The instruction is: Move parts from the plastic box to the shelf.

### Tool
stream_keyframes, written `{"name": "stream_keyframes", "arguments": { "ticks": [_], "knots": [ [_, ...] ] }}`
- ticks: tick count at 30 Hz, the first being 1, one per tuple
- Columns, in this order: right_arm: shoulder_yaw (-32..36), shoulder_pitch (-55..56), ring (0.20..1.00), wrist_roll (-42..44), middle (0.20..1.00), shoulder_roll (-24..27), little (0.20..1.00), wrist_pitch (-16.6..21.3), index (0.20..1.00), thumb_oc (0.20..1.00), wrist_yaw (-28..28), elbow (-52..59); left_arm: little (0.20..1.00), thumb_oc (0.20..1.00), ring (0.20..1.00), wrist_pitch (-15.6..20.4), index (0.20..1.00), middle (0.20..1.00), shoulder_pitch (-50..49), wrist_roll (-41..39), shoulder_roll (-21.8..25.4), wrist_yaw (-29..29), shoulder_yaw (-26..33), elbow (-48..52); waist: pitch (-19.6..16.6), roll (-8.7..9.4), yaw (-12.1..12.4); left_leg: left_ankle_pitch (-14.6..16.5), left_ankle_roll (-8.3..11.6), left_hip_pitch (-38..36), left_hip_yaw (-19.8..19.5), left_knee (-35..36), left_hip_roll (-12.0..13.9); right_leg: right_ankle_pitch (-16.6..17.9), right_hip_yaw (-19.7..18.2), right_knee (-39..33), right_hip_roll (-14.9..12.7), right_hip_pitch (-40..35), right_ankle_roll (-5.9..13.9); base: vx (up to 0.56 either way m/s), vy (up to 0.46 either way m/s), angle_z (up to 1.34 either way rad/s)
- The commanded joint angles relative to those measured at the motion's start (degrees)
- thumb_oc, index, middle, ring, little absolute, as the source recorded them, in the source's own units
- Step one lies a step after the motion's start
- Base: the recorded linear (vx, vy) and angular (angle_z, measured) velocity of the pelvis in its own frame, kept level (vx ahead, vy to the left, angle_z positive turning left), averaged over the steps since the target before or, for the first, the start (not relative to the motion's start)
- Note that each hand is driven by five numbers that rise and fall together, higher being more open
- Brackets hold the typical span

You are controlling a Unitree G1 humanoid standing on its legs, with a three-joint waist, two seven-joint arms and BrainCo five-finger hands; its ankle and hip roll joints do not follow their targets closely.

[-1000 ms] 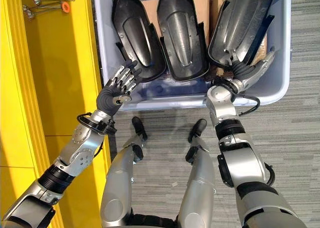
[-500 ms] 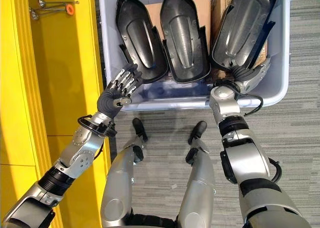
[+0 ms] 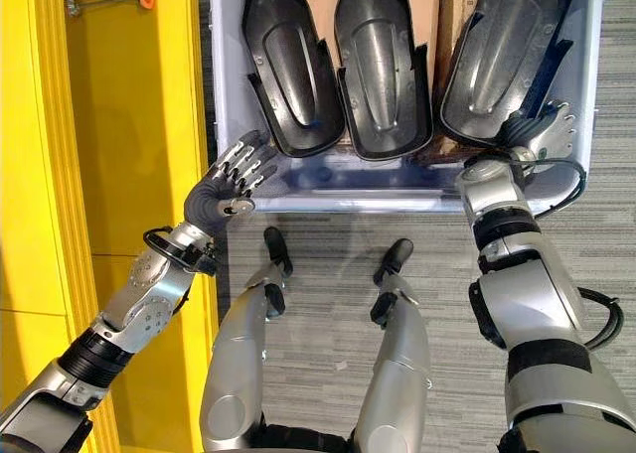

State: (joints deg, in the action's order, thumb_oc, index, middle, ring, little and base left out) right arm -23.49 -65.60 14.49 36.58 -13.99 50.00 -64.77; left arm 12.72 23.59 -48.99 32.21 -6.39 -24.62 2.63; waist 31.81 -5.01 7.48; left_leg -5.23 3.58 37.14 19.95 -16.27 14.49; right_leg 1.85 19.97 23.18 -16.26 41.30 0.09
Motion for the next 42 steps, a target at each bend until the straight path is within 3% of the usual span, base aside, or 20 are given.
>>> {"name": "stream_keyframes", "arguments": {
  "ticks": [1,13,16,19,21,27,32,35,37,39,40,42],
  "knots": [
    [-2.1,1.6,0.2,2.5,0.2,-1.8,0.2,0.3,0.2,0.2,-4.8,1.0,1.0,1.0,1.0,2.0,1.0,1.0,0.1,-1.3,-1.1,-2.0,-0.7,3.6,-2.0,-2.57,1.9,3.4,4.8,3.2,-4.2,-2.9,-0.1,-5.5,-0.2,7.3,-1.1,2.0,6.11,0.0,0.0,0.0],
    [-0.5,4.8,0.2,-1.1,0.2,-2.3,0.2,4.9,0.2,0.2,0.1,2.4,1.0,1.0,1.0,3.1,1.0,1.0,-0.6,-1.2,-1.4,-2.7,-0.7,3.1,-2.0,-2.69,1.3,3.8,4.43,2.3,-4.2,-2.9,-0.4,-5.6,-0.8,6.9,-0.7,1.3,6.24,0.0,0.0,0.0],
    [0.7,6.1,0.2,-2.7,0.2,-2.0,0.2,8.7,0.2,0.2,4.2,3.1,1.0,1.0,1.0,3.7,1.0,1.0,-0.7,-1.0,-1.4,-2.7,-0.9,3.0,-2.0,-2.84,0.9,3.9,4.32,1.6,-3.9,-2.6,-0.5,-5.5,-1.2,6.5,-0.4,0.9,6.29,0.0,0.0,0.0],
    [3.7,7.0,0.2,-10.7,0.2,-2.0,0.2,12.5,0.2,0.2,8.5,6.4,1.0,1.0,1.0,5.2,1.0,1.0,-0.5,-1.4,-1.2,-2.4,-0.7,3.8,-2.0,-3.13,0.5,2.7,3.3,1.4,-3.1,-1.7,-0.7,-4.2,-1.1,5.4,0.2,0.9,5.53,-0.07,0.04,-0.01],
    [5.0,9.5,0.2,-13.7,0.2,-0.9,0.2,13.2,0.2,0.2,12.0,10.6,1.0,1.0,1.0,5.4,1.0,1.0,-2.0,0.0,-1.7,-2.4,-0.1,4.6,-2.0,-2.75,0.0,3.0,3.0,-1.7,-3.0,-1.1,-0.9,-4.3,-1.7,4.2,0.9,-2.0,5.69,-0.08,0.028,-0.03],
    [9.2,14.2,0.2,-17.6,0.2,1.2,0.2,14.4,0.2,0.2,13.8,16.1,1.0,1.0,1.0,6.6,1.0,1.0,-5.5,1.5,-1.7,-4.4,1.1,6.0,-2.0,-1.78,-1.0,3.7,2.62,-8.4,-1.7,0.8,-1.1,-4.7,-1.9,2.0,1.6,-8.2,5.93,-0.02,0.005,-0.05],
    [13.7,18.9,0.2,-20.1,0.2,3.9,0.2,16.8,0.2,0.2,14.9,20.7,1.0,1.0,1.0,7.1,1.0,1.0,-10.4,1.5,-0.2,-5.9,4.3,7.4,-2.0,-0.71,-1.2,4.3,2.31,-19.7,-0.4,4.0,-1.2,-5.8,-1.2,-0.9,1.8,-19.1,6.41,0.0,-0.004,-0.1],
    [15.4,20.2,0.2,-19.9,0.2,4.5,0.2,18.0,0.2,0.2,13.4,22.7,1.0,1.0,1.0,6.8,1.0,1.0,-12.1,0.4,0.4,-7.9,5.5,7.7,-2.0,-0.47,-1.5,4.3,2.39,-23.6,-0.3,5.2,-1.0,-5.8,-1.0,-2.8,2.1,-23.2,6.25,0.03,0.008,-0.04],
    [16.5,22.1,0.2,-19.9,0.2,4.5,0.2,19.6,0.2,0.2,8.7,26.0,1.0,1.0,1.0,6.3,1.0,1.0,-14.4,-0.9,0.7,-8.0,6.8,8.3,-3.3,-0.16,-1.6,3.9,2.57,-27.3,-0.2,7.1,-1.1,-5.4,-0.7,-5.7,2.5,-27.4,6.21,0.09,0.031,-0.03],
    [16.1,26.7,0.2,-15.5,0.2,2.4,0.2,22.4,0.2,0.2,-1.4,32.5,1.0,1.0,1.0,5.1,1.0,1.0,-17.6,0.3,-0.3,-7.3,9.0,7.4,-6.7,0.67,-1.8,3.2,2.83,-31.3,0.0,9.9,-1.0,-5.0,-0.2,-9.4,3.0,-32.3,6.1,0.13,0.057,-0.05],
    [16.0,27.3,0.2,-15.4,0.2,2.1,0.2,22.5,0.2,0.2,-2.3,33.2,1.0,1.0,1.0,5.1,1.0,1.0,-18.0,0.4,-0.3,-7.1,9.2,7.4,-7.1,0.74,-1.9,3.2,2.85,-31.7,0.0,10.1,-1.0,-4.9,-0.1,-9.7,3.1,-32.7,6.08,0.13,0.151,-0.05],
    [15.2,32.9,0.2,-10.1,0.2,-0.7,0.2,23.6,0.2,0.2,-11.5,39.3,1.0,1.0,1.0,5.3,1.0,1.0,-21.4,2.8,-1.1,-6.7,11.2,6.2,-9.8,1.28,-2.2,2.5,3.02,-34.0,-0.2,11.2,-0.8,-5.0,0.1,-11.1,3.3,-35.8,5.73,0.09,0.174,-0.02]
  ]
}}
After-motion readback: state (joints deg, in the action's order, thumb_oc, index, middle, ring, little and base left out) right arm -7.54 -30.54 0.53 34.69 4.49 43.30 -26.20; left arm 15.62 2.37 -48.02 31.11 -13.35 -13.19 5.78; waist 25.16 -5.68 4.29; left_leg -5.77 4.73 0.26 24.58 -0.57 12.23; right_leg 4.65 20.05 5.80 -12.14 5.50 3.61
